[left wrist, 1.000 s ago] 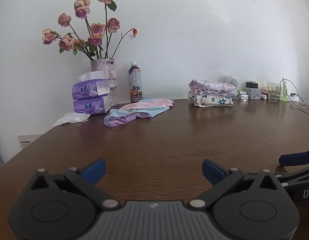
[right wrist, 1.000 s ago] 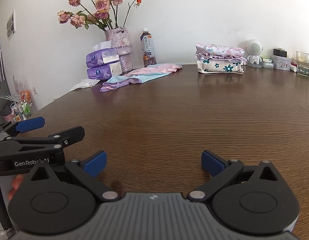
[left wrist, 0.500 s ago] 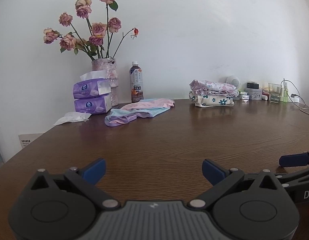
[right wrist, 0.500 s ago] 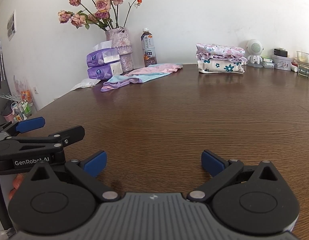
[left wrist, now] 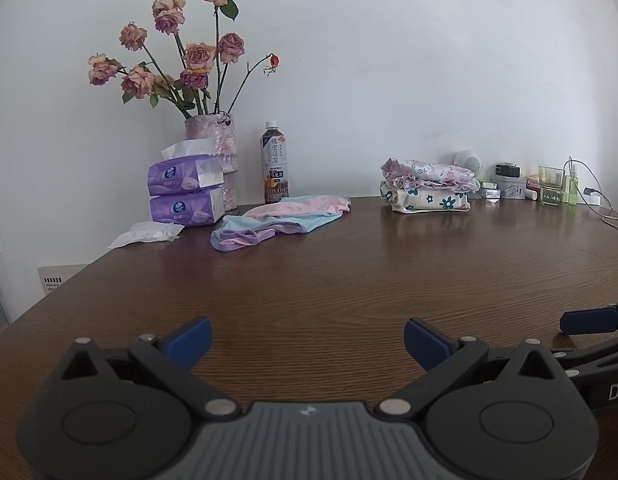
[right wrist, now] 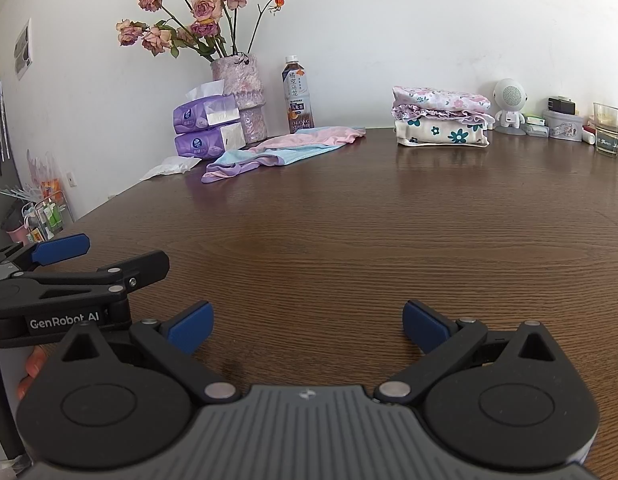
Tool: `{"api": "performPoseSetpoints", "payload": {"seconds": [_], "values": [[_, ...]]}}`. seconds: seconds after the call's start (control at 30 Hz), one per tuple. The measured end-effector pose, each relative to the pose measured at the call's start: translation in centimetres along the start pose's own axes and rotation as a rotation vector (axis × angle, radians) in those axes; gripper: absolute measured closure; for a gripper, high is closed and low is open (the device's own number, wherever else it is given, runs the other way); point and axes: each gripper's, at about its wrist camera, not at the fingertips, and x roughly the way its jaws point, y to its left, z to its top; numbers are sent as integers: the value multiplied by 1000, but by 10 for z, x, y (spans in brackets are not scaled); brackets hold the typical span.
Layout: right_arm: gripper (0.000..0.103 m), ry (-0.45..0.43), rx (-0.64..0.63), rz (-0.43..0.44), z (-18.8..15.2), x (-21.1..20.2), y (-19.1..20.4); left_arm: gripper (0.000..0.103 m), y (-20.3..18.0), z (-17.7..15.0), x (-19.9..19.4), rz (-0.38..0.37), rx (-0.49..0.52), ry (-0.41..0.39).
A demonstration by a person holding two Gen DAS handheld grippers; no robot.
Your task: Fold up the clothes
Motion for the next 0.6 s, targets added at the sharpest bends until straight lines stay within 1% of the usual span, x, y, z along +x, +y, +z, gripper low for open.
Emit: {"api": "performPoseSetpoints", "payload": {"seconds": [0.6], "values": [[0, 0, 3, 1, 1, 0, -1, 0, 1, -4, 1, 2, -7, -1]]}}
